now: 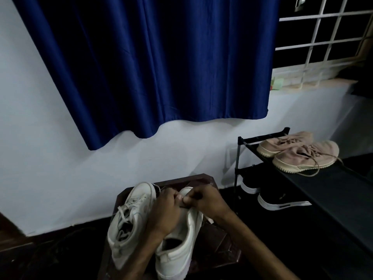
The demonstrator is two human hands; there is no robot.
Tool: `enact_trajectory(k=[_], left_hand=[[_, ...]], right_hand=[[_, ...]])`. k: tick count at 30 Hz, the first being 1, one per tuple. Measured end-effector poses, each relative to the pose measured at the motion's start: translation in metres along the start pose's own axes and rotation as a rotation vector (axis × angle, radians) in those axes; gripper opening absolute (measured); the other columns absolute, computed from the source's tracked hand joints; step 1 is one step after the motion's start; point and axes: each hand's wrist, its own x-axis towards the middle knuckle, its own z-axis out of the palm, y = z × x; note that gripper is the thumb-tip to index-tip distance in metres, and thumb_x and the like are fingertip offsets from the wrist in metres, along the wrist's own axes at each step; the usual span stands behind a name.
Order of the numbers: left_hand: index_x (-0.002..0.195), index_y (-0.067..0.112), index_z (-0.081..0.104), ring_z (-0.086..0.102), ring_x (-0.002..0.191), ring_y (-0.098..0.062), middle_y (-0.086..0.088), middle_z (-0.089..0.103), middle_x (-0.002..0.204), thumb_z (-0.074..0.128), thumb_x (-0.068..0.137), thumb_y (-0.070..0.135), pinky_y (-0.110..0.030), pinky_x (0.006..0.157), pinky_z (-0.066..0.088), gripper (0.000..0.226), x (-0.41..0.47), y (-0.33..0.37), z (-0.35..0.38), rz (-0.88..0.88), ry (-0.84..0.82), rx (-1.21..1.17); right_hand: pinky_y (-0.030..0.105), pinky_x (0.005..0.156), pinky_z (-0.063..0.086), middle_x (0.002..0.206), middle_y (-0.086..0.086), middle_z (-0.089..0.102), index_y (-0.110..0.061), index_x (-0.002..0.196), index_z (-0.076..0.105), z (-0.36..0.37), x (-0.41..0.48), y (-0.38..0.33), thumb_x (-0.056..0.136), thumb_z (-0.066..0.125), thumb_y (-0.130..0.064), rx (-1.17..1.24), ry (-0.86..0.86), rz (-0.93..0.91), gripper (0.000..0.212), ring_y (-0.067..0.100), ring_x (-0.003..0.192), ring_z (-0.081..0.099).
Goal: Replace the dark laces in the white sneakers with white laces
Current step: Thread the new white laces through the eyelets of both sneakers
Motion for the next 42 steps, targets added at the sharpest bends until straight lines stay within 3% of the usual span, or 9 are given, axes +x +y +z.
enact_trajectory(k=[3, 9, 13, 21, 24, 28, 35, 38, 42], left_hand=[[0.1, 0.019, 0.058, 0.061, 0.099, -0.018, 0.001, 0.063, 0.102, 0.064, 0.09, 0.029, -0.039, 0.089, 0.048, 0.016, -0.006, -0.001, -0.002, -0.056, -0.059, -0.107], [0.115, 0.014, 0.051, 0.05, 0.115, -0.024, -0.004, 0.053, 0.119, 0.058, 0.083, 0.029, -0.036, 0.097, 0.04, 0.035, -0.018, 0.006, -0.001, 0.01, -0.079, 0.279], [0.101, 0.011, 0.063, 0.058, 0.108, -0.03, -0.009, 0.065, 0.109, 0.055, 0.086, 0.021, -0.034, 0.084, 0.043, 0.019, -0.006, 0.012, -0.013, -0.114, -0.066, 0.337], [0.076, 0.008, 0.074, 0.068, 0.079, -0.024, -0.009, 0.073, 0.075, 0.057, 0.069, 0.026, -0.039, 0.071, 0.055, 0.026, 0.007, -0.016, -0.03, -0.242, -0.135, -0.068], [0.072, 0.004, 0.07, 0.065, 0.069, -0.02, -0.006, 0.069, 0.065, 0.049, 0.061, 0.029, -0.039, 0.068, 0.054, 0.034, 0.008, -0.022, -0.03, -0.228, -0.154, -0.088], [0.066, -0.003, 0.066, 0.051, 0.057, -0.015, -0.002, 0.055, 0.057, 0.045, 0.058, 0.026, -0.045, 0.063, 0.052, 0.037, 0.012, -0.029, -0.028, -0.22, -0.147, -0.133], [0.069, 0.016, 0.073, 0.07, 0.086, -0.023, 0.0, 0.064, 0.069, 0.046, 0.059, 0.034, -0.041, 0.077, 0.054, 0.034, 0.004, -0.018, -0.031, -0.235, -0.175, -0.141], [0.068, 0.008, 0.073, 0.068, 0.077, -0.021, 0.0, 0.068, 0.067, 0.046, 0.06, 0.031, -0.039, 0.075, 0.054, 0.036, 0.002, -0.015, -0.032, -0.244, -0.166, -0.164], [0.072, 0.001, 0.07, 0.06, 0.068, -0.018, -0.011, 0.066, 0.065, 0.05, 0.059, 0.031, -0.045, 0.074, 0.053, 0.038, 0.001, -0.017, -0.032, -0.253, -0.162, -0.239]], right_hand=[[0.037, 0.077, 0.056, 0.074, 0.005, 0.075, -0.01, 0.073, 0.077, -0.004, -0.001, -0.003, 0.077, 0.08, -0.014, 0.173, 0.06, 0.023, 0.006, 0.011, 0.071, 0.067], [0.026, 0.063, 0.053, 0.074, 0.014, 0.071, -0.003, 0.077, 0.075, -0.021, 0.011, -0.05, 0.082, 0.073, -0.006, 0.693, 0.146, 0.031, 0.006, 0.02, 0.068, 0.065], [0.021, 0.055, 0.048, 0.061, 0.009, 0.065, -0.002, 0.071, 0.072, -0.01, 0.002, -0.036, 0.085, 0.072, -0.011, 0.389, -0.036, 0.075, 0.017, 0.009, 0.051, 0.058], [0.01, 0.038, 0.036, 0.043, -0.011, 0.056, -0.011, 0.072, 0.077, -0.007, 0.012, -0.039, 0.081, 0.075, -0.019, -0.16, -0.141, 0.061, 0.011, 0.0, 0.037, 0.049], [0.009, 0.034, 0.03, 0.049, -0.007, 0.058, -0.013, 0.071, 0.075, -0.006, 0.016, -0.039, 0.079, 0.077, -0.02, -0.19, -0.221, 0.11, 0.01, -0.001, 0.033, 0.045], [0.015, 0.046, 0.042, 0.072, 0.006, 0.071, -0.006, 0.083, 0.078, -0.002, 0.018, -0.031, 0.076, 0.08, -0.021, -0.168, -0.241, 0.199, 0.017, 0.008, 0.058, 0.058], [0.014, 0.05, 0.044, 0.063, 0.0, 0.067, -0.007, 0.08, 0.078, 0.005, 0.019, -0.025, 0.074, 0.082, -0.023, -0.19, -0.212, 0.143, 0.017, -0.002, 0.049, 0.053], [0.024, 0.063, 0.052, 0.064, 0.001, 0.069, -0.011, 0.076, 0.078, 0.012, 0.021, -0.025, 0.072, 0.083, -0.025, -0.267, -0.146, 0.11, 0.015, 0.003, 0.054, 0.058], [0.022, 0.057, 0.049, 0.055, -0.006, 0.062, -0.014, 0.076, 0.079, 0.014, 0.019, -0.024, 0.072, 0.082, -0.024, -0.275, -0.106, 0.056, 0.011, -0.001, 0.049, 0.054]])
